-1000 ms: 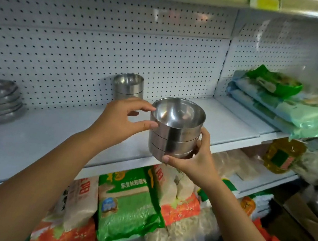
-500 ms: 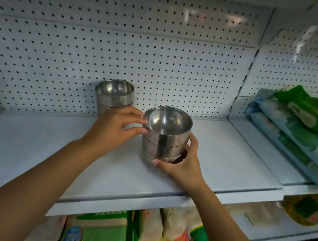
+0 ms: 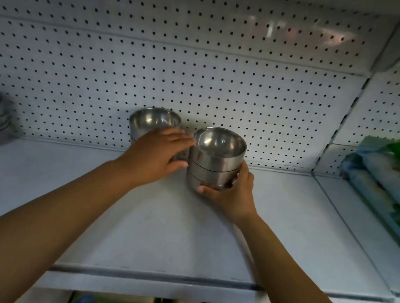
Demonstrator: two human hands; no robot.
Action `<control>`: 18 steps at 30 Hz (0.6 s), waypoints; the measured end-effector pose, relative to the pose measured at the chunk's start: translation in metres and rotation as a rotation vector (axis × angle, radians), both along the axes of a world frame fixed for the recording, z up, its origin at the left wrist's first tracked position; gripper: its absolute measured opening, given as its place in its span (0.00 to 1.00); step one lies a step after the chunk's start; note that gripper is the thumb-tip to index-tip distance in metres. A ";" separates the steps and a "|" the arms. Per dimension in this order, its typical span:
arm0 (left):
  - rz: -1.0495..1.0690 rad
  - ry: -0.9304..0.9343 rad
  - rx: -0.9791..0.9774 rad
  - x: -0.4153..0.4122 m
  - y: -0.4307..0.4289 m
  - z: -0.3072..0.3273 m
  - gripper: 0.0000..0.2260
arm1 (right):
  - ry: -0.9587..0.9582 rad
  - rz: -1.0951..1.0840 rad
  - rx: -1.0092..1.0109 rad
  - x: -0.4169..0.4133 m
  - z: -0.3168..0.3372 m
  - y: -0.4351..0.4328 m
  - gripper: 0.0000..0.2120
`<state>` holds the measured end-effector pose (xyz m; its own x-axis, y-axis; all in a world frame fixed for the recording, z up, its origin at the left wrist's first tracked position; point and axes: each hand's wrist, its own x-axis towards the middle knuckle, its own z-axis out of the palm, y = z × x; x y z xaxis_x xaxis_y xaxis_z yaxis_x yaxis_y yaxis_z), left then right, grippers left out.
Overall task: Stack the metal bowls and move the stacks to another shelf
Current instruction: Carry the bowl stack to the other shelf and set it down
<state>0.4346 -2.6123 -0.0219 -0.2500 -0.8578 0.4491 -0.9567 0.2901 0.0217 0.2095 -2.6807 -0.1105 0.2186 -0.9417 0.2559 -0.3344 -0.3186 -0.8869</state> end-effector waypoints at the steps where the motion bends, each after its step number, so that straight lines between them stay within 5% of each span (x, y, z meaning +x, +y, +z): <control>1: 0.020 -0.031 0.019 0.001 -0.003 0.001 0.29 | 0.037 -0.002 0.013 0.002 0.002 -0.007 0.60; 10: 0.134 -0.244 0.056 0.004 -0.029 0.007 0.36 | 0.105 -0.018 -0.005 0.020 0.009 -0.039 0.67; 18: 0.102 -0.150 0.064 0.004 -0.030 0.003 0.36 | 0.184 0.045 0.038 0.015 0.027 -0.045 0.55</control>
<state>0.4385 -2.6422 -0.0192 -0.2202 -0.9076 0.3574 -0.9750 0.1940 -0.1081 0.2245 -2.7253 -0.0830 0.3007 -0.9381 0.1717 -0.4783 -0.3041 -0.8238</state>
